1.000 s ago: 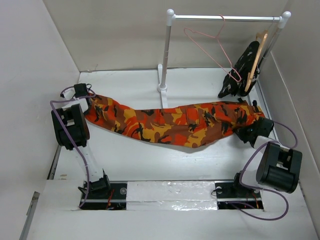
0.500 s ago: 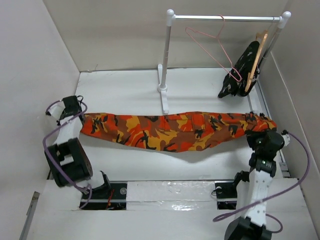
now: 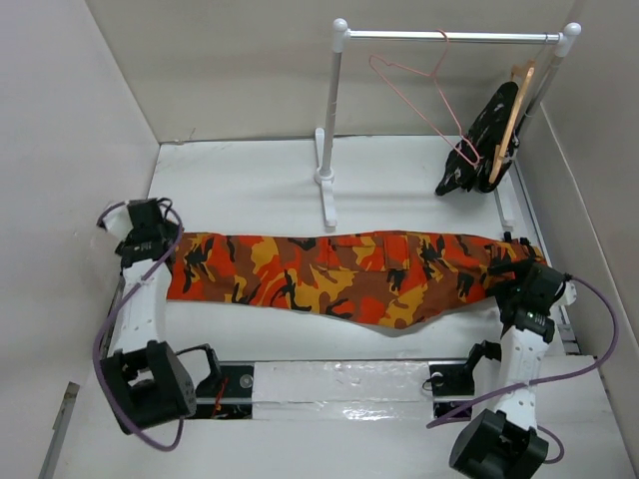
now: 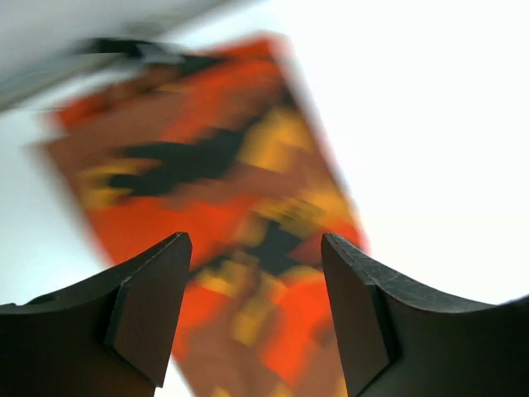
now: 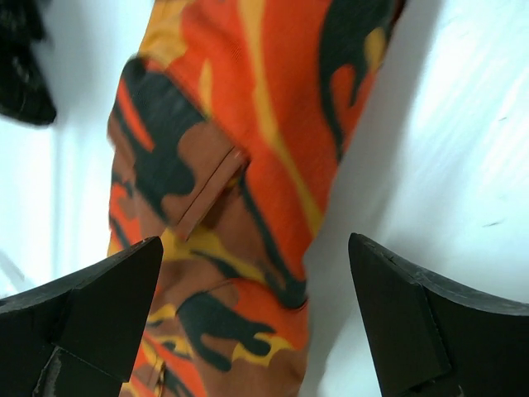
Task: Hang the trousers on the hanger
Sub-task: Fold the trousers at the center of the board.
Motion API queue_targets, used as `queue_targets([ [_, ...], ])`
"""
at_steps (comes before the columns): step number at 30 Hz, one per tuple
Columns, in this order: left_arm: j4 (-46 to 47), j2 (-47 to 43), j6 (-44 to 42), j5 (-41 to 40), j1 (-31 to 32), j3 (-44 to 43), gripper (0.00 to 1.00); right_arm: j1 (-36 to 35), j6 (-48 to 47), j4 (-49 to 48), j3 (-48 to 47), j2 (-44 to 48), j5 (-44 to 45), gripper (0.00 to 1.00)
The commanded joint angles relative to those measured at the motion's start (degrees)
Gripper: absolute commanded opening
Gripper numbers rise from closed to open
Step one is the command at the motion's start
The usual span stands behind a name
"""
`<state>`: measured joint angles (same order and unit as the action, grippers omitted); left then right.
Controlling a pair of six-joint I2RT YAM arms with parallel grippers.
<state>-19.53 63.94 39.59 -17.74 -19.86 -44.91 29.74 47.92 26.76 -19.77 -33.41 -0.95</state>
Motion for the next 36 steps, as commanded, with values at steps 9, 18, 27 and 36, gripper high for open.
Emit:
queue_targets([
  [9, 13.9, -10.2, 3.4, 8.5, 35.0, -8.5, 0.53, 4.0, 1.2, -7.4, -2.9, -3.8, 9.8, 1.00],
  [18, 31.8, -14.9, 6.4, 12.4, 52.5, 10.7, 0.50, 13.1, 2.0, -14.9, -6.3, -26.0, 3.4, 0.96],
  [27, 41.8, -13.9, 2.3, 17.5, 52.5, 21.4, 0.48, 13.7, 3.1, -20.9, -7.7, -33.1, 5.2, 0.47],
  [36, 42.3, -14.6, -3.8, 15.6, 53.0, 23.7, 0.35, 0.9, -9.7, -17.8, -0.2, -2.8, -6.1, 0.16],
])
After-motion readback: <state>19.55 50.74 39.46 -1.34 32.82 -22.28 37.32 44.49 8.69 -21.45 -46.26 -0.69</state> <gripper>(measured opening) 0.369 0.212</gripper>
